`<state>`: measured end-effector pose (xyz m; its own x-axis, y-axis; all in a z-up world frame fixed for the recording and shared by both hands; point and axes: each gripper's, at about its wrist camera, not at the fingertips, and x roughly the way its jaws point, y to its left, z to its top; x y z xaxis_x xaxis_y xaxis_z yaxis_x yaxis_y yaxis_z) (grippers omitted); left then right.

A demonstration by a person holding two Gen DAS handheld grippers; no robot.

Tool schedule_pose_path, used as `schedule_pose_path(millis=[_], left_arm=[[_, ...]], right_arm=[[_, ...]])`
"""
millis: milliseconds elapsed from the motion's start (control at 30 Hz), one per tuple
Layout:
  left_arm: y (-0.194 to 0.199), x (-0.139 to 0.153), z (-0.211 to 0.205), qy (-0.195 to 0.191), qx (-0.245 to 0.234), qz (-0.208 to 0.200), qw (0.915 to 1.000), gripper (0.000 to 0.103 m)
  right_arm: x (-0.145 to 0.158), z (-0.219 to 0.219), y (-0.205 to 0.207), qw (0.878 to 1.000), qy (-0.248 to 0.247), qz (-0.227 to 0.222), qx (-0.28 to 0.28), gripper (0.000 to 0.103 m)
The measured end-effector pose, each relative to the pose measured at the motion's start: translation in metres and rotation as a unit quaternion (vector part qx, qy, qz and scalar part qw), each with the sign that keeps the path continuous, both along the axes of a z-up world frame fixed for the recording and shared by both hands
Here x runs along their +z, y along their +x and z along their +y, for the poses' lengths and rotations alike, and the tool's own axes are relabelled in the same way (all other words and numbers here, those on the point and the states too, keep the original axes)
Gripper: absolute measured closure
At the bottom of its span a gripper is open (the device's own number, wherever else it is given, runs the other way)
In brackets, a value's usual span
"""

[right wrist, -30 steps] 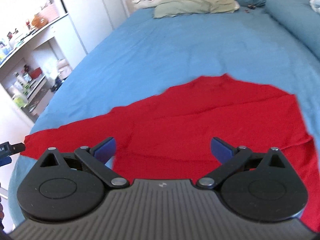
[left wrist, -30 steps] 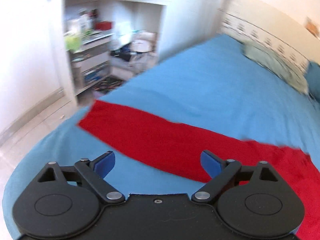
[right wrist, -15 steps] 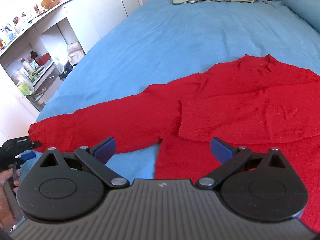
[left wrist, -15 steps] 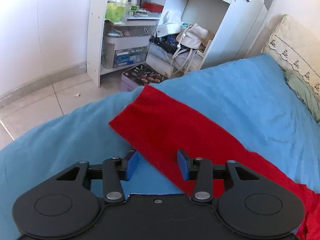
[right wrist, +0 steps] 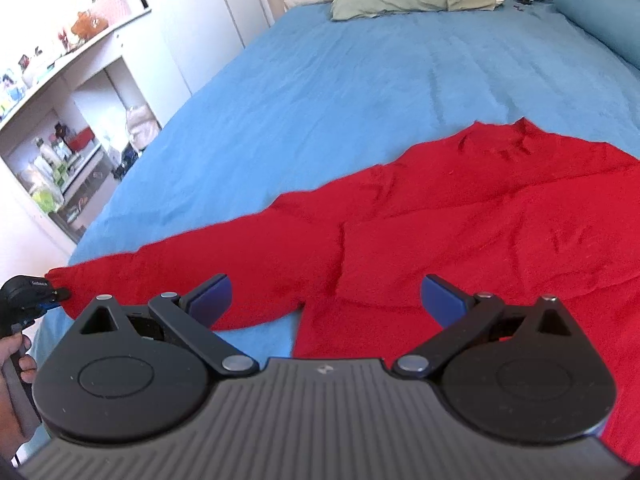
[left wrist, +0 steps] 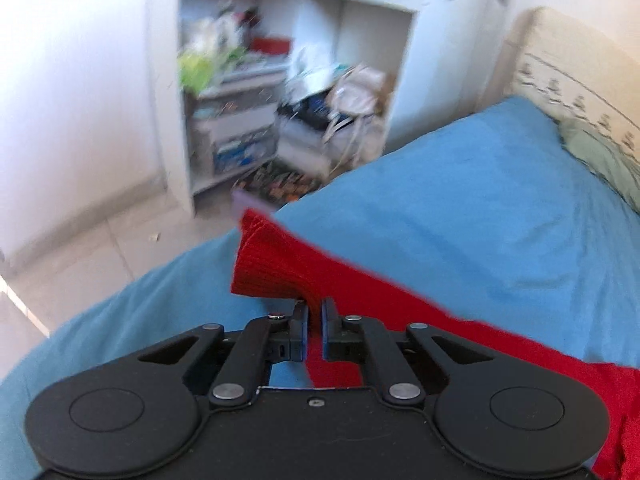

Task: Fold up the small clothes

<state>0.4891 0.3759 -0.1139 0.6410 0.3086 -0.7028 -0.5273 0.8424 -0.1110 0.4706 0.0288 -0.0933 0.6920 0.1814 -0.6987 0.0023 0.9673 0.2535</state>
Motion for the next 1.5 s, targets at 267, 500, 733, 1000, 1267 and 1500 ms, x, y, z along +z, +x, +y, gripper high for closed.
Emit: schedule_pose_path(millis=[267, 500, 733, 1000, 1267, 1500], left_arm=[[0.021, 0.08, -0.146, 0.053, -0.155, -0.05, 0.9853, 0.097], [0.025, 0.076, -0.333, 0.026, -0.331, -0.052, 0.942, 0.097], [0.015, -0.029, -0.46, 0.025, -0.423, 0.046, 0.9048, 0.097], [0.002, -0.048, -0.473, 0.035, -0.431, 0.062, 0.8994, 0.047], [-0.02, -0.003, -0.406, 0.077, -0.372, 0.044, 0.924, 0.031], [-0.004, -0.02, -0.333, 0.097, -0.293, 0.066, 0.9489, 0.033]], right_arm=[[0.036, -0.082, -0.005, 0.999, 0.009, -0.028, -0.03, 0.0], [0.068, -0.192, -0.016, 0.996, -0.025, -0.053, -0.062, 0.0], [0.041, -0.288, -0.028, 0.994, -0.038, -0.017, -0.104, 0.0], [-0.008, -0.325, -0.028, 0.993, 0.002, 0.029, -0.112, 0.0], [-0.012, -0.286, -0.009, 0.994, 0.062, 0.055, -0.072, 0.0], [-0.048, -0.23, 0.02, 0.996, 0.047, 0.071, -0.04, 0.023]])
